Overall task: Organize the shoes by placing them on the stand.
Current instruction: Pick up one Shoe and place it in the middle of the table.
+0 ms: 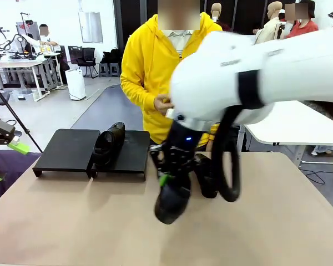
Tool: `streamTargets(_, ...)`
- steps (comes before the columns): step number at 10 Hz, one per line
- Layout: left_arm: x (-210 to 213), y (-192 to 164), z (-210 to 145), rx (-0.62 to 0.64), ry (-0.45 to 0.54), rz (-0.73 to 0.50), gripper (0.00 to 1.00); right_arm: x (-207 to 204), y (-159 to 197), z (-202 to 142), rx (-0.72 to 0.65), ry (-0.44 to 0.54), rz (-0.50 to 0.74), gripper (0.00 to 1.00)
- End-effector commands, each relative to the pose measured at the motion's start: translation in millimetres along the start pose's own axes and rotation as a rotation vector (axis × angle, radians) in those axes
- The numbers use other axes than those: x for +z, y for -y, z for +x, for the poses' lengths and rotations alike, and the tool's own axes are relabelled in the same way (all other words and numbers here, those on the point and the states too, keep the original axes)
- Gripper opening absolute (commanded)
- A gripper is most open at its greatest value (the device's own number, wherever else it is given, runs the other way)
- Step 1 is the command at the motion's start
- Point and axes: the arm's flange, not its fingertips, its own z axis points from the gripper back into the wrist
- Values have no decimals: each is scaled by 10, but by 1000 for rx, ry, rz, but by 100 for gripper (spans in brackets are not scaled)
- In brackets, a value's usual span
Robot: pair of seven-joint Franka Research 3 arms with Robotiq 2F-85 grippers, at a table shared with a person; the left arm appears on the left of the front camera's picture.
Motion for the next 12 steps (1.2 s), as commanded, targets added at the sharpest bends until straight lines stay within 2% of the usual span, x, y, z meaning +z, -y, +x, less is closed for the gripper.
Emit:
streamTargets(1, 25, -11, -3, -2, -8, 8, 100, -196, -291, 345, 64, -19, -10, 0)
streamTargets(4, 25, -11, -3, -2, -8, 8, 100, -849, -588, 426, 133, -91, -65, 0)
streamTargets(7, 25, -11, -3, -2, -8, 8, 100, -1310, -660, 479, 79, -117, -127, 0)
streamTargets(10, 25, -11, -3, -2, -8, 8, 100, -1573, -651, 540, 4, -65, -162, 0)
streamTargets(12, 25, -11, -3, -2, -8, 8, 100, -1667, -653, 518, 6, -77, -174, 0)
